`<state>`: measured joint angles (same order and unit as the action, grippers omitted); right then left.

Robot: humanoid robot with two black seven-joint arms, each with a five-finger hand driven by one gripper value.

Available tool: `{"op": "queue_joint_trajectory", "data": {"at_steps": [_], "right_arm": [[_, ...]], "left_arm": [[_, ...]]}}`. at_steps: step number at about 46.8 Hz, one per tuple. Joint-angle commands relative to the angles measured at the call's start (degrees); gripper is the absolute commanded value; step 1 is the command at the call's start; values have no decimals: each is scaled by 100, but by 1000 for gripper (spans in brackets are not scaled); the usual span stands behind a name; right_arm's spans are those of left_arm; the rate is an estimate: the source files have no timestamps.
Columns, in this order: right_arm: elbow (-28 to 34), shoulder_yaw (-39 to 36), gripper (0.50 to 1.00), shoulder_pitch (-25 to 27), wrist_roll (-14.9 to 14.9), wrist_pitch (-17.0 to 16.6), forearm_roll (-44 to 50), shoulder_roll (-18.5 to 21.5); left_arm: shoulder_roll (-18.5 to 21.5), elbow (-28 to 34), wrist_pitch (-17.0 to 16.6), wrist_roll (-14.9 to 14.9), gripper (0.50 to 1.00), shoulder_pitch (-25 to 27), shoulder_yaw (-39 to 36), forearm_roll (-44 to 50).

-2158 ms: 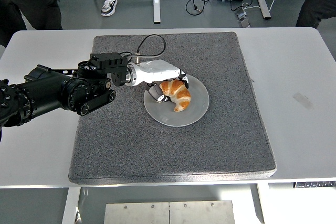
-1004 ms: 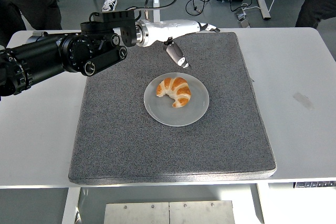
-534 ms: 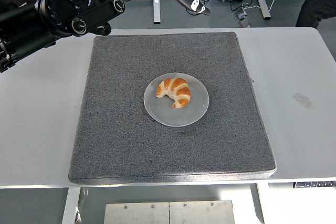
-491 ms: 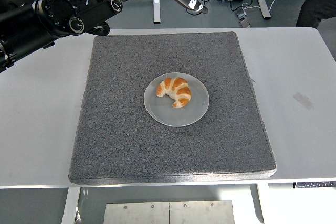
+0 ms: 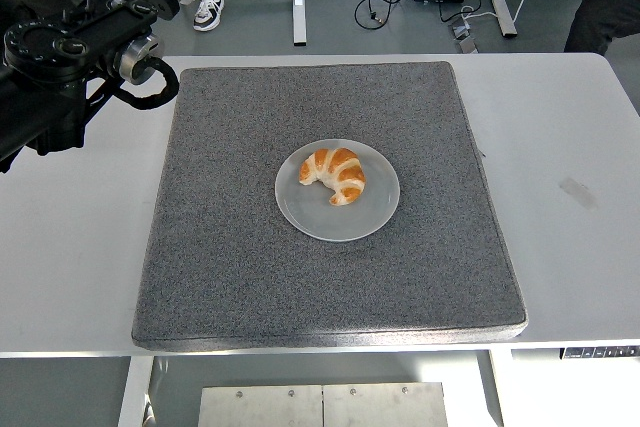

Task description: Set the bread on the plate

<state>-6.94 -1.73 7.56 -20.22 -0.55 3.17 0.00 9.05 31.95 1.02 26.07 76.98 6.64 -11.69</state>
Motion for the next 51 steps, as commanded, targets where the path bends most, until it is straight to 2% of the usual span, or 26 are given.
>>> {"op": "queue_joint_trajectory", "data": {"at_steps": [1,10,24,35,51], "right_arm": [[-9,-2,1000,0,1,-15,0,0],[-9,-2,1000,0,1,-7,0,0],[-44,-2,1000,17,1,-24,0,0],[-9,6,1000,26,1,-7,0,0],[0,6,1000,35,1,2,0,0]], "left_arm": [[61,4,-14,4,984,-288,459,8],[9,4,-14,4,984,-807,1611,122],[-150,-127,-32,48,986,-1449,2192,931],[-176,-198,30,56,984,-1853,3264,1090],[-352,-453,21,56,984,-1889,3396,1238]]}}
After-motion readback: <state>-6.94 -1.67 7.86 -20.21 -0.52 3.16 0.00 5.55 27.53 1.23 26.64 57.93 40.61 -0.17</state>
